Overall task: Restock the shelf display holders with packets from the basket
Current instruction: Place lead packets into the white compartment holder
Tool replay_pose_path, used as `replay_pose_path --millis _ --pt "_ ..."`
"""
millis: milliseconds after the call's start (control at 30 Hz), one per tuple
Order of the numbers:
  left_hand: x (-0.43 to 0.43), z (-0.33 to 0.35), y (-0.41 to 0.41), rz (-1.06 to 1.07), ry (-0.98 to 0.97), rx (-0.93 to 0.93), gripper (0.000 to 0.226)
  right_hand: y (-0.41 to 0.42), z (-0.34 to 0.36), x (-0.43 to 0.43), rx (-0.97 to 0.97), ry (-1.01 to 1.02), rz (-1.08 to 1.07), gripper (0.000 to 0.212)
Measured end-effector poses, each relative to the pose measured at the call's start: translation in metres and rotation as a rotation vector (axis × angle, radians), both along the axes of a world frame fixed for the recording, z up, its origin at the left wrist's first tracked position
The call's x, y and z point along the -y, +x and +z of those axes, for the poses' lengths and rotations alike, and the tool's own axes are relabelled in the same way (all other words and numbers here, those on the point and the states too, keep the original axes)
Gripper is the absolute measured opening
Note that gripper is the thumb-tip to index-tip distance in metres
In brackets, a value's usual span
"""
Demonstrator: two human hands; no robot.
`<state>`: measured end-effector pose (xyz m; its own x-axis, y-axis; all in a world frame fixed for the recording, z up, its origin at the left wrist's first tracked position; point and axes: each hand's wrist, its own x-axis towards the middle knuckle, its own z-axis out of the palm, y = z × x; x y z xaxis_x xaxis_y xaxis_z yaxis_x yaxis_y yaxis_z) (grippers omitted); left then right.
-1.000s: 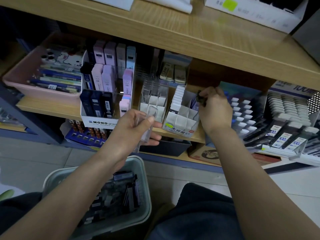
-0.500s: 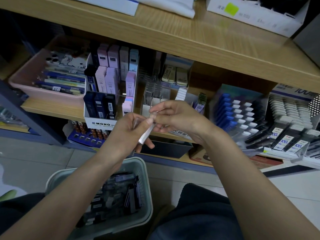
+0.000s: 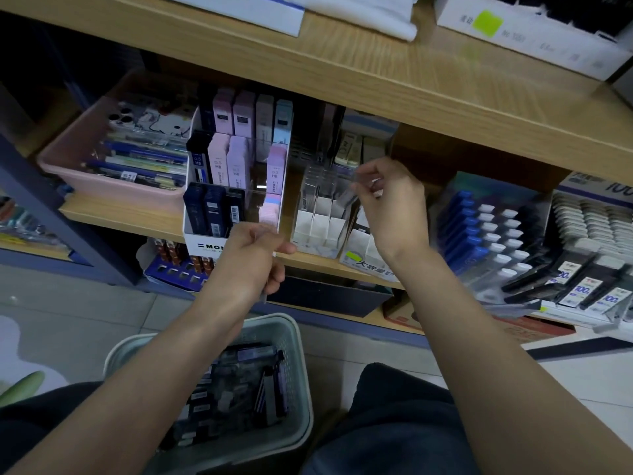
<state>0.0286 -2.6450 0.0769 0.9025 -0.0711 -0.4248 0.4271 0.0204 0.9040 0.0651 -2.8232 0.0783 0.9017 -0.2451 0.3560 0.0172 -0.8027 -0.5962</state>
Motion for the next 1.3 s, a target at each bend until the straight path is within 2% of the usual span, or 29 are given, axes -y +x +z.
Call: replay_pose_path --millis 133,267,400,467,600,800,933,1000,1067,1133,1200,1300 --pt "0.001 -0.004 0.004 0.050 -0.018 0.017 0.008 0.007 -0.002 -0.001 0.029 -0.069 -0.006 0.016" --pt "0.000 -0.009 0.004 0.014 0.006 0.054 0.021 0.016 -0.004 -0.005 0.050 -0.128 0.032 0.023" --pt "-0.002 -0.007 0.004 -0.006 0.017 0.066 0.022 0.023 -0.007 -0.006 -0.009 -0.160 0.031 0.026" --pt "-0.003 -0.003 0.001 -0.012 -0.006 0.068 0.011 0.026 -0.009 -0.006 -0.083 -0.188 0.033 0.027" --pt "-0.006 0.004 -0.004 -0.012 -0.084 0.102 0.006 0.031 -0.012 -0.004 -0.251 -0.340 0.001 0.029" --pt "-0.010 0.007 -0.005 -0.080 -0.025 0.172 0.011 0.039 -0.014 -0.007 -0.231 -0.359 -0.078 0.018" --pt "-0.010 0.005 -0.003 -0.094 0.015 0.185 0.017 0.038 -0.011 -0.010 -0.219 -0.444 -0.070 0.024" --pt "-0.010 0.005 -0.001 -0.089 0.009 0.152 0.021 0.031 -0.008 -0.016 -0.148 -0.378 -0.030 0.022" --pt "-0.011 0.004 0.001 -0.087 0.034 0.142 0.017 0.020 -0.003 -0.025 -0.135 -0.186 0.054 0.018" --pt "-0.012 0.002 0.002 -0.071 0.056 0.150 0.006 0.006 0.008 -0.038 -0.252 0.164 0.143 0.022" --pt "-0.014 0.001 0.003 -0.069 0.070 0.182 0.004 -0.007 0.021 -0.049 -0.438 0.459 0.230 0.028" --pt "-0.016 0.001 0.003 -0.080 0.063 0.230 0.005 -0.024 0.030 -0.058 -0.572 0.618 0.406 0.019"
